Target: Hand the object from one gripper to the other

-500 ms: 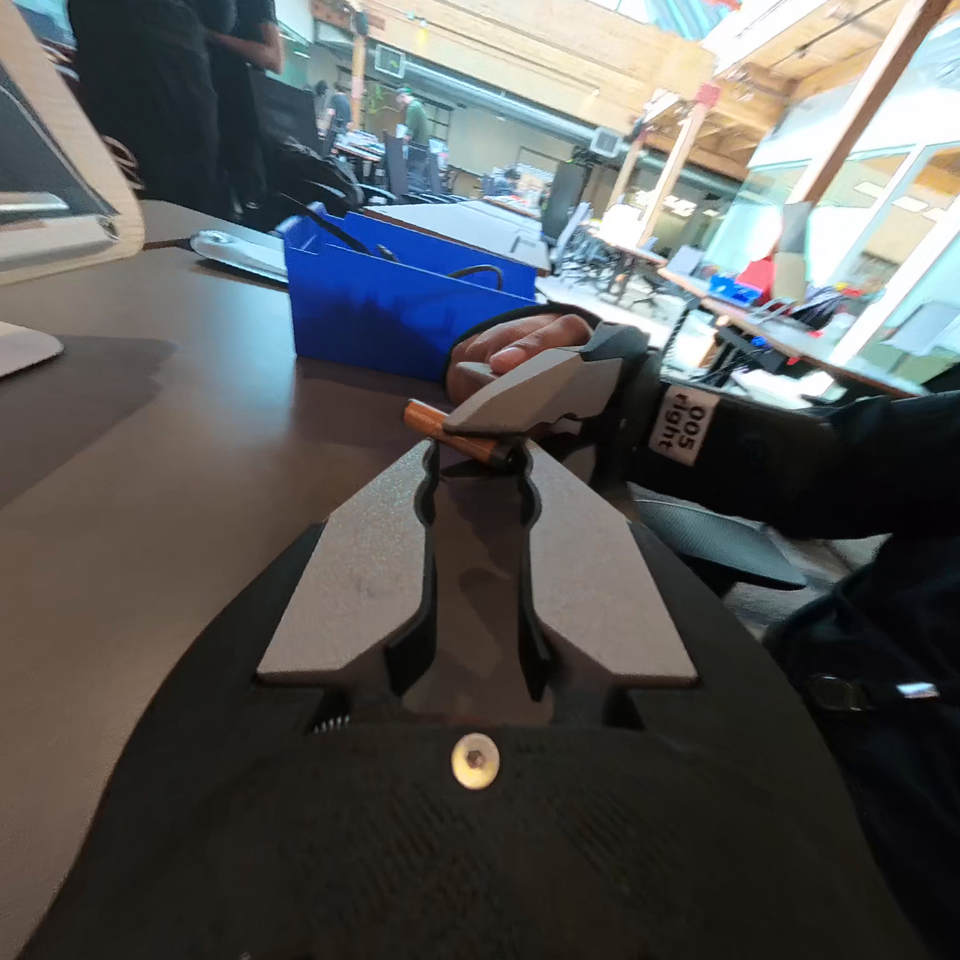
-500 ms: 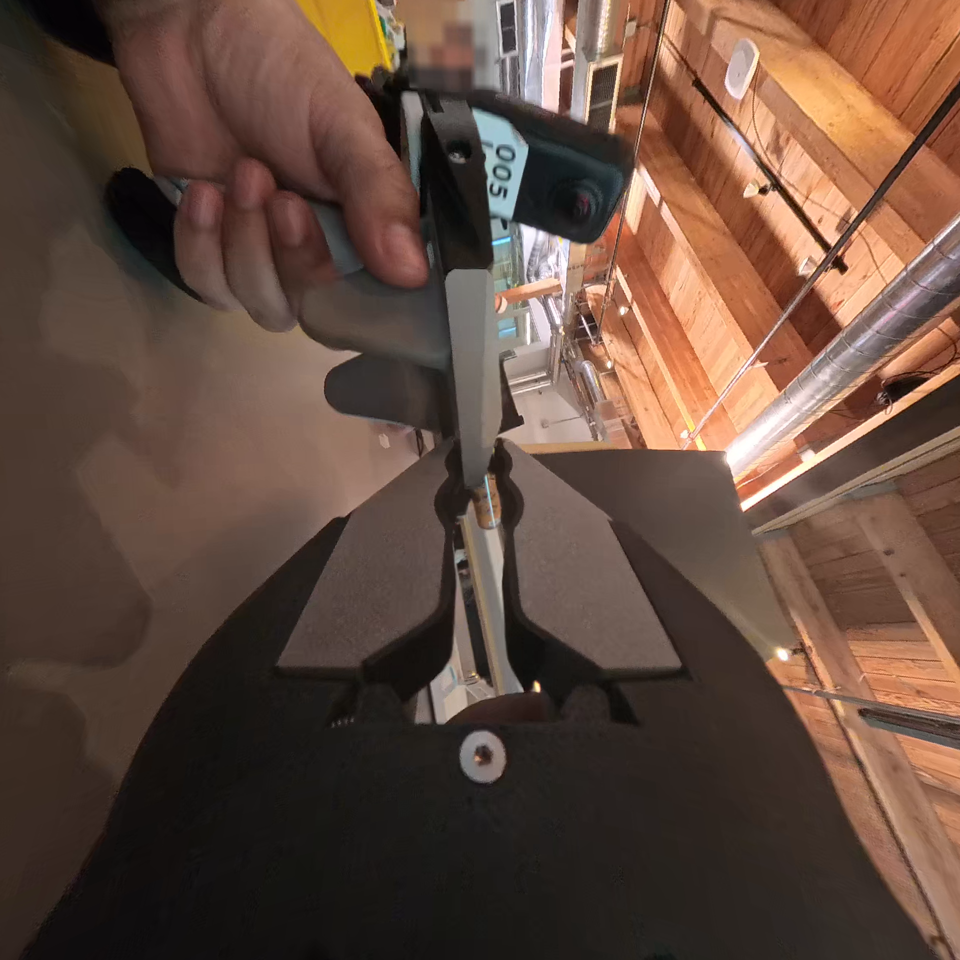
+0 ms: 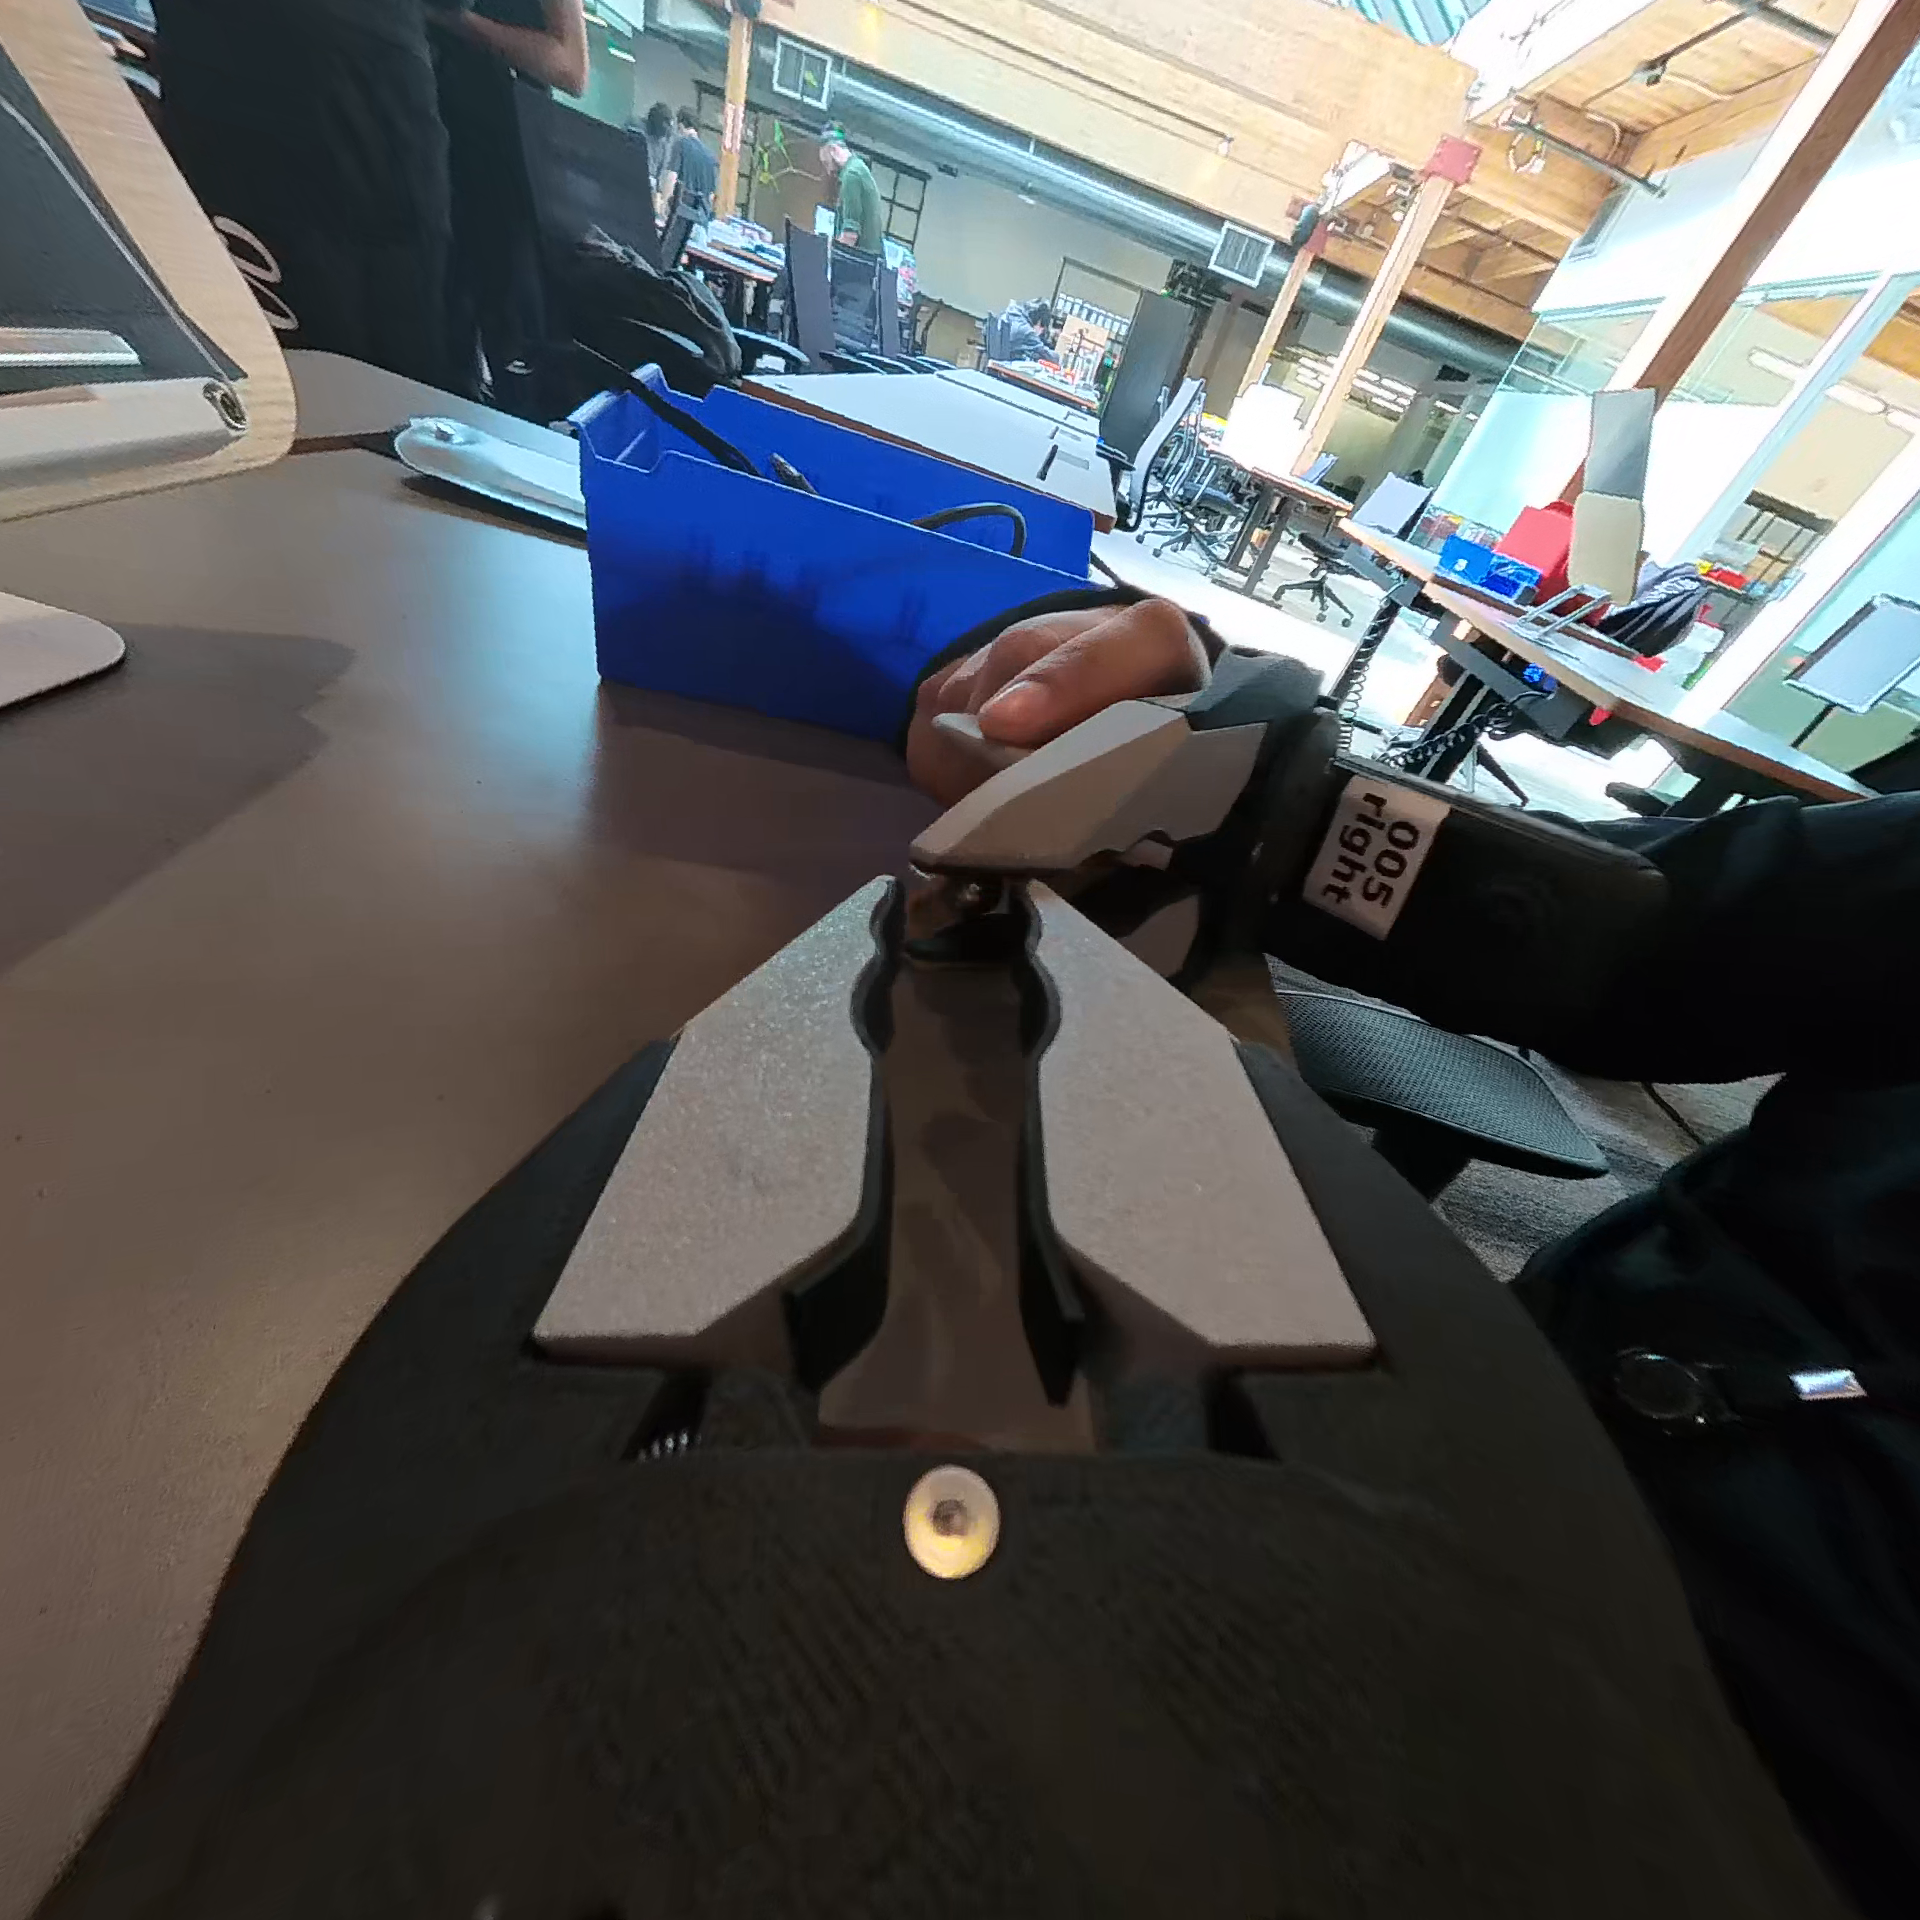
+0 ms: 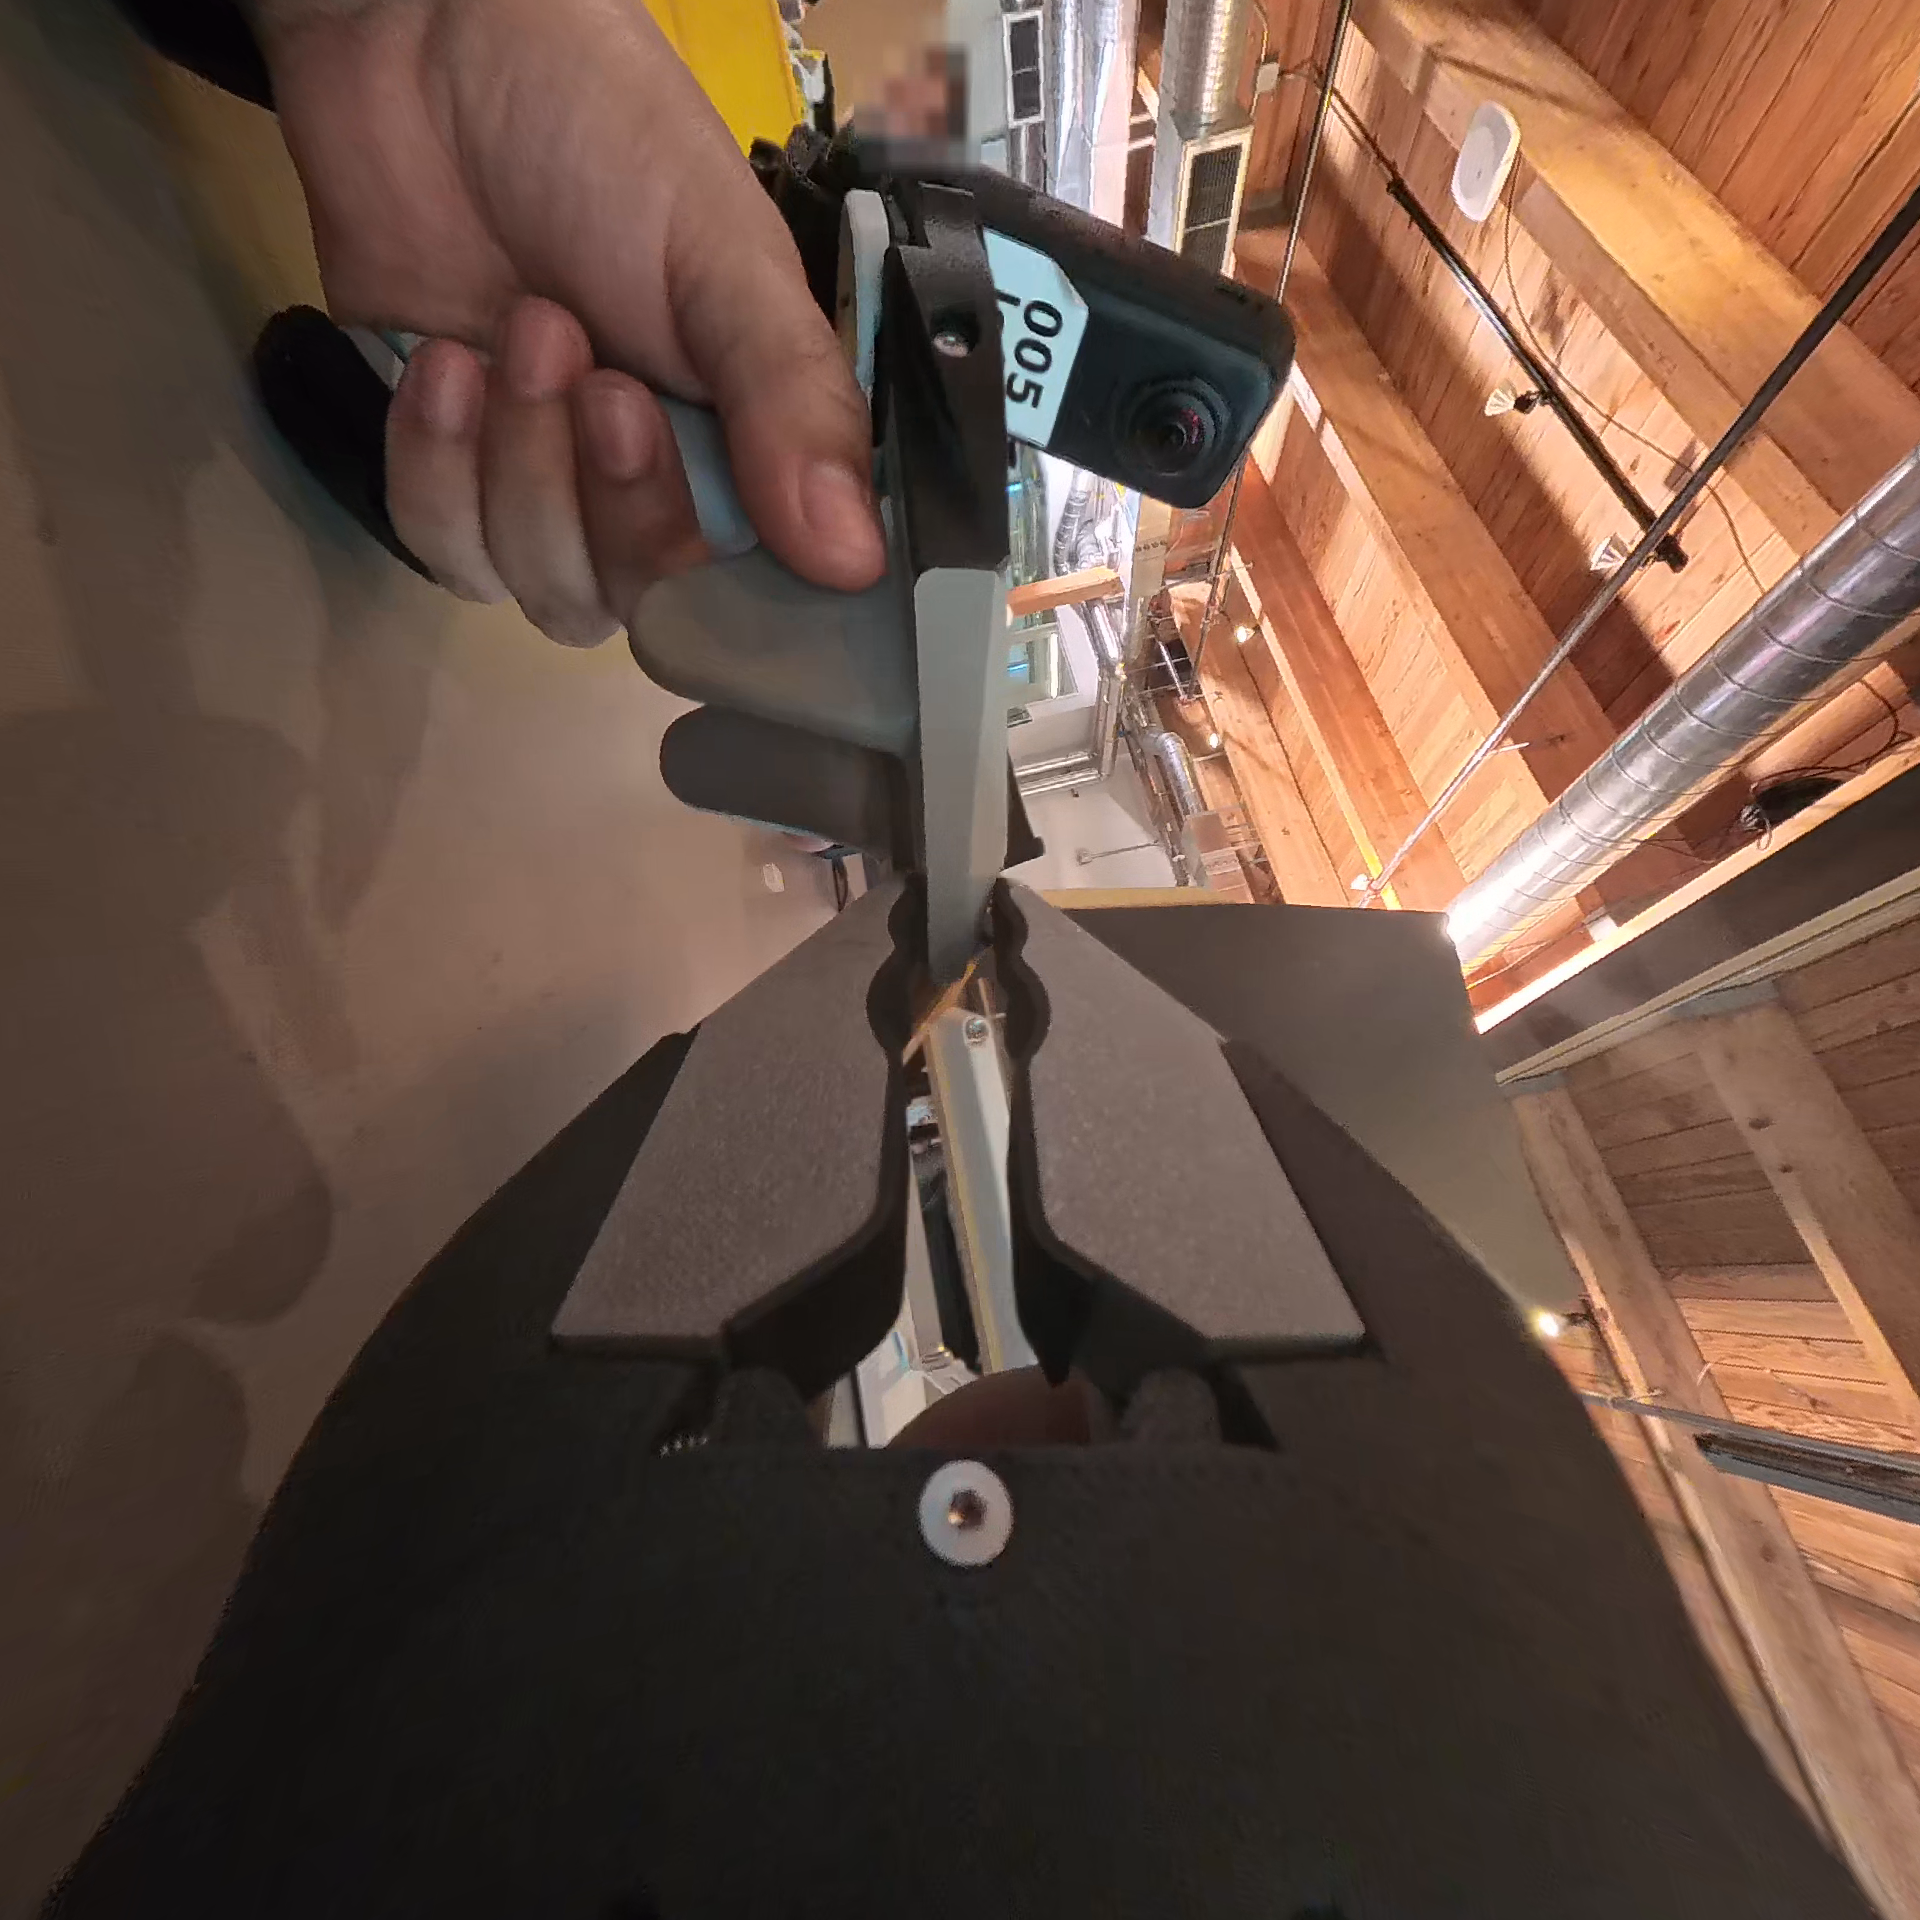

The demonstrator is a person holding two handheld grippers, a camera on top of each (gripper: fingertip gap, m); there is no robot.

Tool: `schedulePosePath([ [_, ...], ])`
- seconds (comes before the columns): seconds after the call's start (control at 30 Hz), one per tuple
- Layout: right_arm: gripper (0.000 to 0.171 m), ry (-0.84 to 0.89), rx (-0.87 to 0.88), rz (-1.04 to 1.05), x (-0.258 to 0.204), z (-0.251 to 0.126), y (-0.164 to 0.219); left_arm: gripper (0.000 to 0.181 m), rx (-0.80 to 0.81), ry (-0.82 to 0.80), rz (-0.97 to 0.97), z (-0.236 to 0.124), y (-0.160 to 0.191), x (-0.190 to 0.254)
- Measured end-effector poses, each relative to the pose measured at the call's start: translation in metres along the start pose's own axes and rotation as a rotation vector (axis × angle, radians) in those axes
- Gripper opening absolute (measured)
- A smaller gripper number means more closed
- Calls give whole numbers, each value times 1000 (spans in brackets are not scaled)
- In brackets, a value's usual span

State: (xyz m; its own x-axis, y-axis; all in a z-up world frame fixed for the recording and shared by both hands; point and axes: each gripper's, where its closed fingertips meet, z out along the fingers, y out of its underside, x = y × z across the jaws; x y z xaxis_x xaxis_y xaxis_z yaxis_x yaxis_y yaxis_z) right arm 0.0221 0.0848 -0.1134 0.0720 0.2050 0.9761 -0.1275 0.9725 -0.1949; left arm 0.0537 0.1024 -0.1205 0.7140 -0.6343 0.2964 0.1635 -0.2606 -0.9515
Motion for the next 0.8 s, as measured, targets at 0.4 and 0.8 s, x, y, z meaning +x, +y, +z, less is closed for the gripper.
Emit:
schedulePosePath([
  [0.4,22,-29,-109,142,-1,7,30,1,16,-128,-50,-10,-5,-34],
  [0.8,42,-721,-229,1021,-58,-39,55,8,66,-278,-9,-27,-12,-53],
])
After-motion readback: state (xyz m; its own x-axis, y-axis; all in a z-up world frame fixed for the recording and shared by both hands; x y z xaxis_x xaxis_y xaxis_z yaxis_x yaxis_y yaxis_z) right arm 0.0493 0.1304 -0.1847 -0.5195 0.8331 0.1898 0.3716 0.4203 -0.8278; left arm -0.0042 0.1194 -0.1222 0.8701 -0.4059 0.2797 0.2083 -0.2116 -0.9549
